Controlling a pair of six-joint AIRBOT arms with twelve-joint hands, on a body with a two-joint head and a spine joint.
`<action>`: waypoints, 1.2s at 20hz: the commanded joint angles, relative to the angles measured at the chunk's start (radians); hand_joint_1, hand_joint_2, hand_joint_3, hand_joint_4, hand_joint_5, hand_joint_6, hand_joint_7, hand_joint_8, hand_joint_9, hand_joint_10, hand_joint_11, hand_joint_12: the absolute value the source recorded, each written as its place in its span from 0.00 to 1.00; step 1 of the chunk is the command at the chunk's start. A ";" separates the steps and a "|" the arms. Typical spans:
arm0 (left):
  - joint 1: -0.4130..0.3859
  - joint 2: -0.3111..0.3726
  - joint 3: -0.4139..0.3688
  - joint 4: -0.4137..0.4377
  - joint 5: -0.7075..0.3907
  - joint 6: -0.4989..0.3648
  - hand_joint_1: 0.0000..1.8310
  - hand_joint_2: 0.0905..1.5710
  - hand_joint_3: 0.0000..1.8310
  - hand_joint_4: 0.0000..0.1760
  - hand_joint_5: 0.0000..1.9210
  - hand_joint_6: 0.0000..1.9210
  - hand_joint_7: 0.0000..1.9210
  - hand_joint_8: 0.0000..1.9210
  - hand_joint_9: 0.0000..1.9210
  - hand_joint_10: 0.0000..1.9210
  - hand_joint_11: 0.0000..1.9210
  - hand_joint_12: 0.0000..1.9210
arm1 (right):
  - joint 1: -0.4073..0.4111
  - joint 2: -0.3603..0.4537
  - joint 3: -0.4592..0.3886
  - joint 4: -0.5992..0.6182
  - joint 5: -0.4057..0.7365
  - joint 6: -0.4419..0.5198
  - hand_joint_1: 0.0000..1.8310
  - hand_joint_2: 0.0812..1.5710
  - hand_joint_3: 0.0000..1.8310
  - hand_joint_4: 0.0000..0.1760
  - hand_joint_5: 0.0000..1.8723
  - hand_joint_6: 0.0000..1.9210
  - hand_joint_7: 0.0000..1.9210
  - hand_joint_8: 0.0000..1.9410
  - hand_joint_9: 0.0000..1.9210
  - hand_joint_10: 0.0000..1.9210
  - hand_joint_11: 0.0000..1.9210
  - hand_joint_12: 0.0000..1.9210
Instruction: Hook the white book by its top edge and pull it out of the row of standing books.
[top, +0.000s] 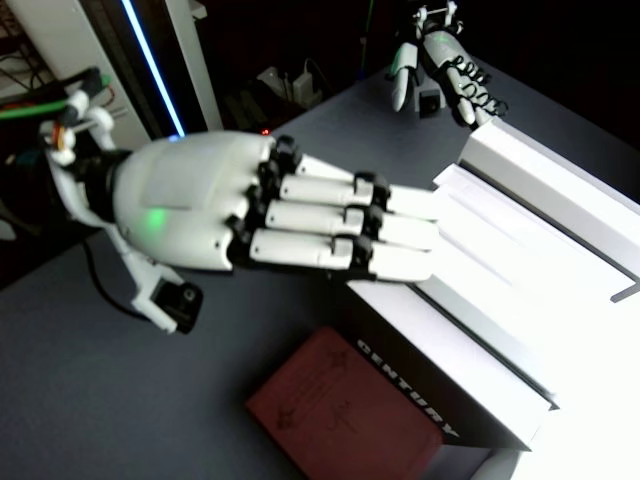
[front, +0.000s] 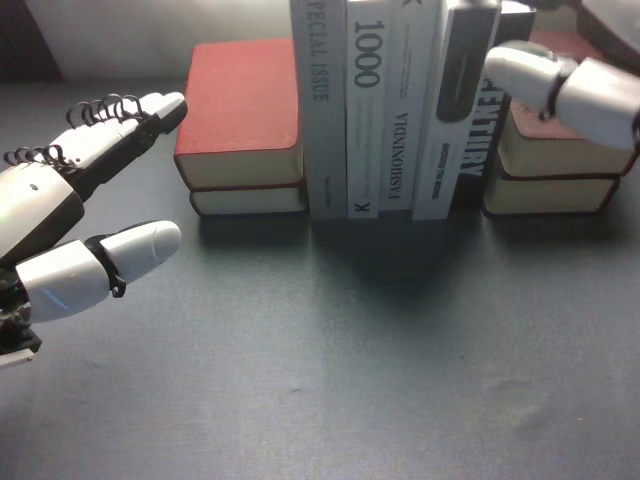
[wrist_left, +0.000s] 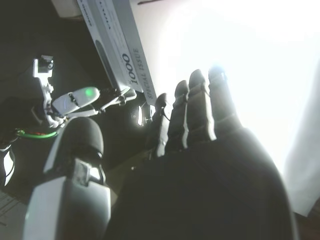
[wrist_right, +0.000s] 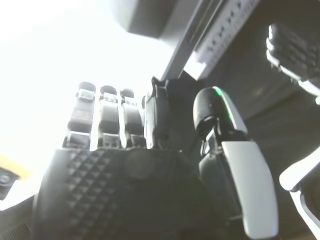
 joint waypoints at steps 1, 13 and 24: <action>0.001 0.009 0.000 -0.014 -0.138 -0.005 0.14 0.87 0.00 0.34 0.00 0.00 0.00 0.00 0.00 0.00 0.00 0.00 | -0.006 0.011 -0.005 -0.007 0.111 0.011 0.14 0.92 0.00 0.00 0.22 0.32 0.00 0.00 0.00 0.00 0.00 0.00; 0.034 0.030 -0.021 -0.064 -0.189 0.004 0.12 0.87 0.00 0.21 0.00 0.00 0.00 0.00 0.00 0.00 0.00 0.00 | -0.387 0.088 -0.136 -0.093 0.376 0.274 0.11 0.91 0.00 0.00 0.21 0.31 0.05 0.00 0.00 0.00 0.01 0.01; 0.045 0.029 -0.027 -0.084 -0.208 0.006 0.13 0.87 0.00 0.30 0.00 0.00 0.00 0.00 0.00 0.00 0.00 0.00 | -0.593 0.083 -0.165 -0.072 0.490 0.423 0.08 1.00 0.01 0.00 0.18 0.54 0.36 0.38 0.27 0.54 0.01 0.91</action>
